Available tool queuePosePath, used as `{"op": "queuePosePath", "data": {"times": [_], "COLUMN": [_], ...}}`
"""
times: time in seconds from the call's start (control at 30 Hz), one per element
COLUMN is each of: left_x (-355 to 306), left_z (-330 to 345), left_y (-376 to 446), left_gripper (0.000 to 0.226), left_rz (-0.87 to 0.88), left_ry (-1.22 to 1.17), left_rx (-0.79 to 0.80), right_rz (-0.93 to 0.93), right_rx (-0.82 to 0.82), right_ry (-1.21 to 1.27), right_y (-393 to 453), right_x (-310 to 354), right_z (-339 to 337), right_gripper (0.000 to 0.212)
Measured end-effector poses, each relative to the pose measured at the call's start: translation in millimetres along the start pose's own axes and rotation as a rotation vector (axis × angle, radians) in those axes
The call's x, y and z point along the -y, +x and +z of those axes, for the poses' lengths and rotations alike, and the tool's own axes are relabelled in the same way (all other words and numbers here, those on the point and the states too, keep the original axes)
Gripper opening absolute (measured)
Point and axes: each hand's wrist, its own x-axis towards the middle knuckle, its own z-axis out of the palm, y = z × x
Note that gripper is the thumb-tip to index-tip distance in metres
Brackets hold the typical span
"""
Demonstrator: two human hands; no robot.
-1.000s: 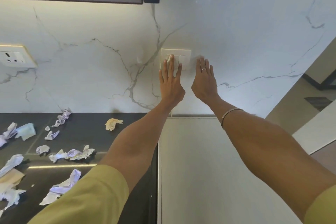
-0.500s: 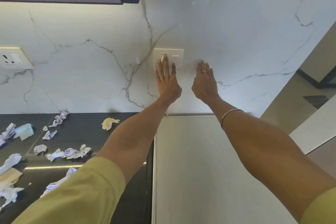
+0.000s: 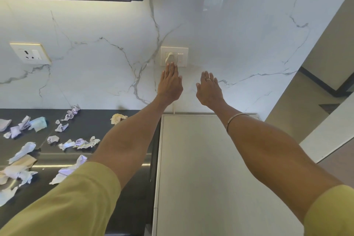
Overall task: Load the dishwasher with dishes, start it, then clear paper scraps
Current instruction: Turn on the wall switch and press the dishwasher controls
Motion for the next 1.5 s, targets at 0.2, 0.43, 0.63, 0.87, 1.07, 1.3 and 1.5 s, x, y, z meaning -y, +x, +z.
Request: {"op": "queuePosePath", "data": {"times": [0.2,0.43,0.63,0.87,1.07,1.3,1.5], "left_x": [-6.3,-17.6,-34.2,-58.9,-82.6,-99.9,-115.1], "left_z": [-5.5,-19.1,-37.1,-52.1,-59.1,-58.8,-47.4], "left_y": [-36.6,-88.7,-138.2,-219.0,-286.2,-344.7,-388.5], "left_gripper": [0.056,0.057,0.058,0.059,0.059,0.059,0.058], "left_rz": [-0.029,-0.065,-0.064,-0.079,-0.117,-0.167,-0.229], "left_ry": [-0.029,-0.020,-0.029,-0.040,-0.035,-0.050,-0.034], "left_rx": [0.029,0.048,0.072,0.117,0.187,0.222,0.241], "right_rz": [-0.023,-0.027,-0.010,0.017,0.027,0.027,-0.013], "right_rx": [-0.010,-0.010,-0.015,0.024,0.061,0.089,0.084], "right_ry": [0.031,0.069,0.089,0.094,0.082,0.120,0.104], "right_y": [-25.3,-69.0,-121.7,-212.6,-278.1,-332.8,-367.1], "right_x": [6.6,15.7,22.4,29.9,25.3,18.7,0.6], "right_z": [-8.7,-21.1,-34.0,-48.9,-55.7,-64.3,-67.5], "right_gripper": [0.057,0.057,0.057,0.058,0.057,0.056,0.050]}}
